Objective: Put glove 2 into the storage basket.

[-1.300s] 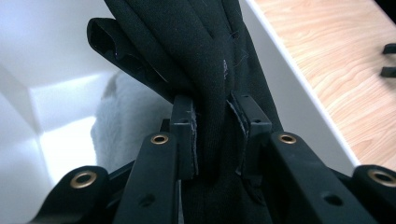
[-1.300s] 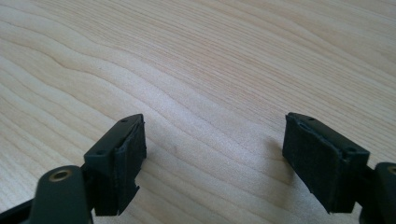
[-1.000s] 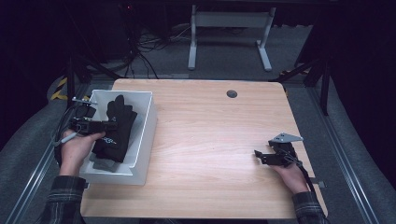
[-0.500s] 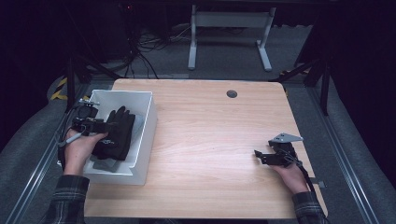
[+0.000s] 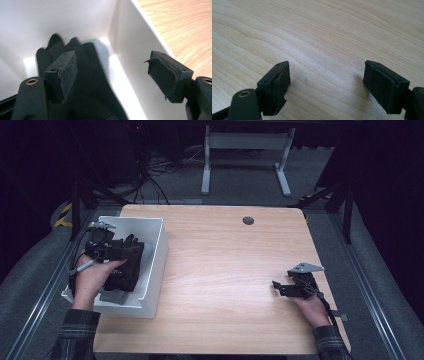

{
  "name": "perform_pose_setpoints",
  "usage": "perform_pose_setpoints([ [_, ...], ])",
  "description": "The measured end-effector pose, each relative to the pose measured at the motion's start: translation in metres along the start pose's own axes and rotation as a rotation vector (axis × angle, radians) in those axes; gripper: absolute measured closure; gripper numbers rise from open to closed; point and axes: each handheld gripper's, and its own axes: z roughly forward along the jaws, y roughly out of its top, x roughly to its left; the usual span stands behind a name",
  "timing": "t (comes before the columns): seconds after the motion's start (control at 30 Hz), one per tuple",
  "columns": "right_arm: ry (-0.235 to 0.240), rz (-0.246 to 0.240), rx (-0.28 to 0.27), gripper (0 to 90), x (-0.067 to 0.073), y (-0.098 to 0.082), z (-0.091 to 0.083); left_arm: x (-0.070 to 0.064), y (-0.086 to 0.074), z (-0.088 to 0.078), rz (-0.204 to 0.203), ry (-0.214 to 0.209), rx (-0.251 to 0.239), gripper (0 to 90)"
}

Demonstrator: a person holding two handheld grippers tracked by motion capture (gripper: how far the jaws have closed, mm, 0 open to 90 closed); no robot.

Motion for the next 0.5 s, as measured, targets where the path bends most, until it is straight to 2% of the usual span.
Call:
perform_pose_setpoints([
  [0.27, 0.001, 0.000, -0.001, 22.2, 0.000, 0.000, 0.000, -0.033, 0.015, -0.002, 0.052, -0.068, -0.048, 23.4],
  [0.5, 0.000, 0.000, 0.000, 22.2, 0.000, 0.000, 0.000, -0.068, 0.023, 0.005, 0.106, -0.142, -0.070, 23.0],
])
